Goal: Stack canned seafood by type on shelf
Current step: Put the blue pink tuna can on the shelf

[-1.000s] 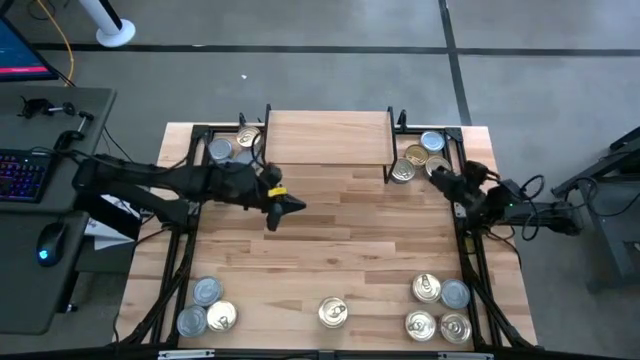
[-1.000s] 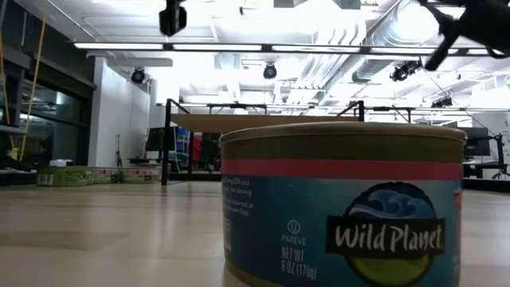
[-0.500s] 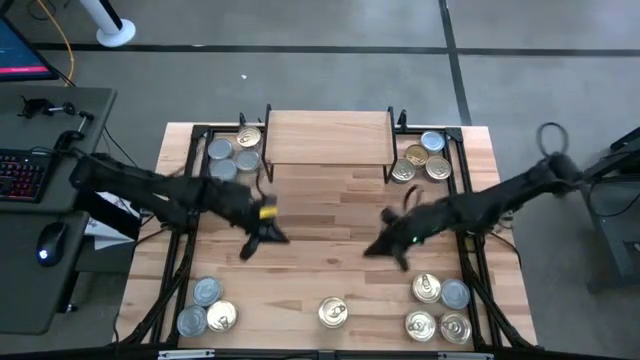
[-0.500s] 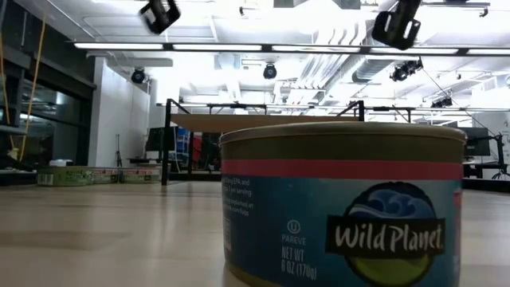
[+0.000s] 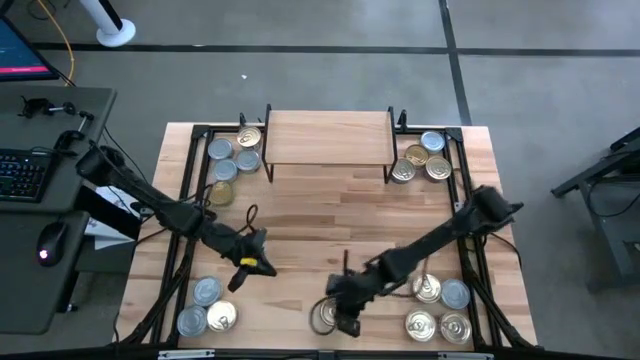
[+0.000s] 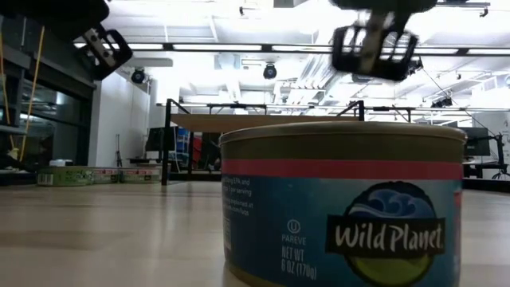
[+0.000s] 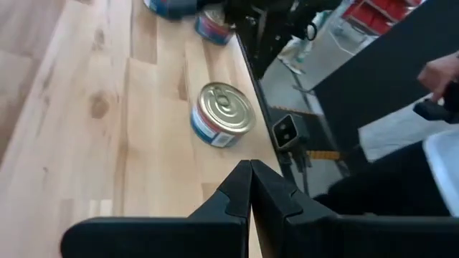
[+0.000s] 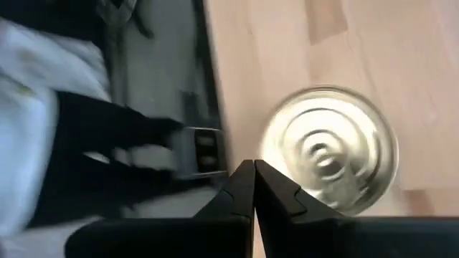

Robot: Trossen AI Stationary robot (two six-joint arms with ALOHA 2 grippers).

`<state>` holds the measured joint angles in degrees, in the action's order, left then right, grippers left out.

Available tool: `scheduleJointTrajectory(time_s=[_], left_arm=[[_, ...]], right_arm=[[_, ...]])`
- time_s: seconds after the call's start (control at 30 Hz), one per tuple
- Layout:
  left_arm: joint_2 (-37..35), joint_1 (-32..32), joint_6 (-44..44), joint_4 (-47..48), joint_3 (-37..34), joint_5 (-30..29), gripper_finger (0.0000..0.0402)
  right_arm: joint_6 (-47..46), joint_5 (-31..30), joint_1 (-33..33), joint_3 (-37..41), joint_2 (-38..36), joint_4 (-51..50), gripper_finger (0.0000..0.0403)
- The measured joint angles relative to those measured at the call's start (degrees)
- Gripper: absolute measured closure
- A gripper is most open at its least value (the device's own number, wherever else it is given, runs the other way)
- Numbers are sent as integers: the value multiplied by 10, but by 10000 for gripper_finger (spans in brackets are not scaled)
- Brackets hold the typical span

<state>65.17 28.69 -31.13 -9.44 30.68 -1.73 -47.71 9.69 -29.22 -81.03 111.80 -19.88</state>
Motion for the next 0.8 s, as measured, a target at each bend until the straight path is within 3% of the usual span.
scheduleJointTrajectory(time_s=[0.2, 0.37, 0.63, 0.8], left_arm=[[0, 23, -8, -2, 0, -55, 401], [0, 29, -5, 6, 6, -78, 401], [3, 28, 77, 28, 44, -149, 401], [3, 26, 94, 43, 52, -171, 401]], right_arm=[[134, 5, 18, -103, 83, -139, 403], [228, 0, 33, -122, 106, -180, 403], [372, -84, 105, -127, 104, -178, 403], [440, -101, 166, -127, 108, -117, 403]])
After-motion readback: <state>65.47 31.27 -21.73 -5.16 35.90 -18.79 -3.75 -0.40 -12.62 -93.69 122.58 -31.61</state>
